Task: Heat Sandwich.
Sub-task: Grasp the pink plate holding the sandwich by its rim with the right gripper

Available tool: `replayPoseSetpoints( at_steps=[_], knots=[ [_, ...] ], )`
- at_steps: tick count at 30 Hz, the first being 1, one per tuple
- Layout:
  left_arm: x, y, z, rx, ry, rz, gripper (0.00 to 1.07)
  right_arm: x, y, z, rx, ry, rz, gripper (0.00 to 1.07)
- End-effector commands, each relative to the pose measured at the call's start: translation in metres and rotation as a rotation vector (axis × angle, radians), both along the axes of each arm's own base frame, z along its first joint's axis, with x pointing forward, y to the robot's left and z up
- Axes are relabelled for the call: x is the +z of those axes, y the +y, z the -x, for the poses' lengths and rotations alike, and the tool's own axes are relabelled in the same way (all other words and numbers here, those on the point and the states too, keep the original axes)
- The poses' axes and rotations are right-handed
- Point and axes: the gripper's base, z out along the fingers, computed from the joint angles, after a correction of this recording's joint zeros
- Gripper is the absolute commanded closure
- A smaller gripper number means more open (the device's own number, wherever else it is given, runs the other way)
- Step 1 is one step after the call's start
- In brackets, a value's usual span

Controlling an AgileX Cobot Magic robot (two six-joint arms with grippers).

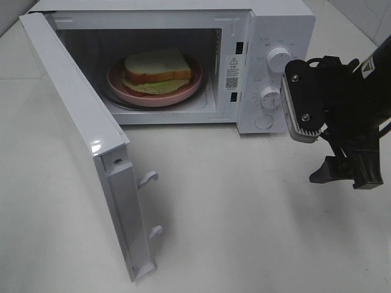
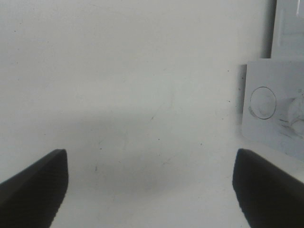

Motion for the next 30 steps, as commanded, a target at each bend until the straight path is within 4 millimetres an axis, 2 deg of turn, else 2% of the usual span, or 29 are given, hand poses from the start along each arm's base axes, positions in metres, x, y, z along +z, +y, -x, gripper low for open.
replayPoseSetpoints(
  at_steps=[1,10,17,22,30],
  knots=[
    [0.0,0.0,0.003,-0.001,-0.028,-0.004,0.05,0.005,0.001,0.0,-0.004,-0.016,-0.01,0.18],
    [0.0,0.0,0.003,-0.001,-0.028,-0.004,0.05,0.024,0.021,-0.007,0.068,-0.082,0.001,0.19],
    [0.0,0.0,0.003,-0.001,-0.028,-0.004,0.05,0.027,0.026,-0.017,0.067,-0.098,-0.009,0.2],
    [0.0,0.0,0.003,-0.001,-0.028,-0.004,0.05,0.031,0.04,-0.02,0.105,-0.115,-0.018,0.21],
    [0.0,0.0,0.003,-0.001,-0.028,-0.004,0.05,0.034,0.061,-0.037,0.132,-0.13,-0.031,0.22]
  ],
)
